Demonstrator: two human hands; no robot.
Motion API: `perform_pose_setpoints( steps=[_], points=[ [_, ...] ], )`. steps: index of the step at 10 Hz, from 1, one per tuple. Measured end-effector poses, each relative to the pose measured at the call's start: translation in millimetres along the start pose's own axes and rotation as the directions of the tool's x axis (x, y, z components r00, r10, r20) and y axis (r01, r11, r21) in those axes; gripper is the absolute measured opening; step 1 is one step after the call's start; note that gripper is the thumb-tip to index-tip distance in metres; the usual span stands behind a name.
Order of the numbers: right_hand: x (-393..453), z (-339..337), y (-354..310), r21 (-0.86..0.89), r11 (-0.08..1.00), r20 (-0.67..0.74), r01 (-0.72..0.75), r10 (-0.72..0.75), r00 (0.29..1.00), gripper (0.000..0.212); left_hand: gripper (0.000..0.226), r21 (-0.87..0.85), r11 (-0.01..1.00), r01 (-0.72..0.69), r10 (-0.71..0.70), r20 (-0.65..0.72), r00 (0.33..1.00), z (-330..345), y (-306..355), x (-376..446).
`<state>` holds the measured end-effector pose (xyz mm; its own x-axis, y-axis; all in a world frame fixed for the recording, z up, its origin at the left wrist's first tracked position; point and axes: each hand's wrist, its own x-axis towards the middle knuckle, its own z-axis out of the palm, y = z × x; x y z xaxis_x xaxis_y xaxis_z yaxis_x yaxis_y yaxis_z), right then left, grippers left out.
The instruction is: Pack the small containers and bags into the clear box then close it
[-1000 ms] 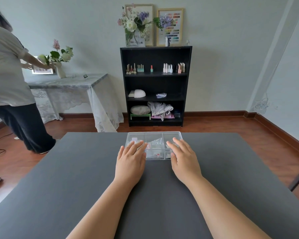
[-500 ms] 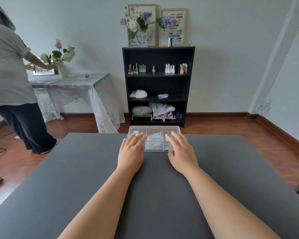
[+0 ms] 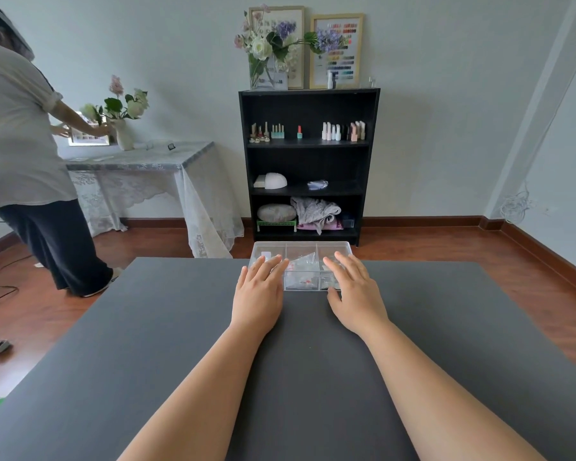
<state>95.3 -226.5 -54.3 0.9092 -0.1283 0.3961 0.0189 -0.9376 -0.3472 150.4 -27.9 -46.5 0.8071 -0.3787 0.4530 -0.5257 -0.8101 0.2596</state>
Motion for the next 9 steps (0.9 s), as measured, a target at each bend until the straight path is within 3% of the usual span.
perform_pose_setpoints(
  steps=[6,7,9],
  points=[
    [0,1,2,-0.014,1.000,0.013,0.008,-0.008,1.000,0.060,0.045,0.060,0.998,-0.016,0.015,0.013,1.000,1,-1,1],
    [-4,0,0,-0.034,0.999,-0.029,-0.003,0.002,1.000,0.068,0.046,0.133,0.991,-0.022,0.023,-0.006,1.000,1,-2,-2],
    [-17,-10,-8,0.079,0.997,-0.278,-0.018,0.039,0.960,0.079,0.053,0.147,0.989,-0.005,0.012,-0.048,0.999,-3,1,-13]
  ],
)
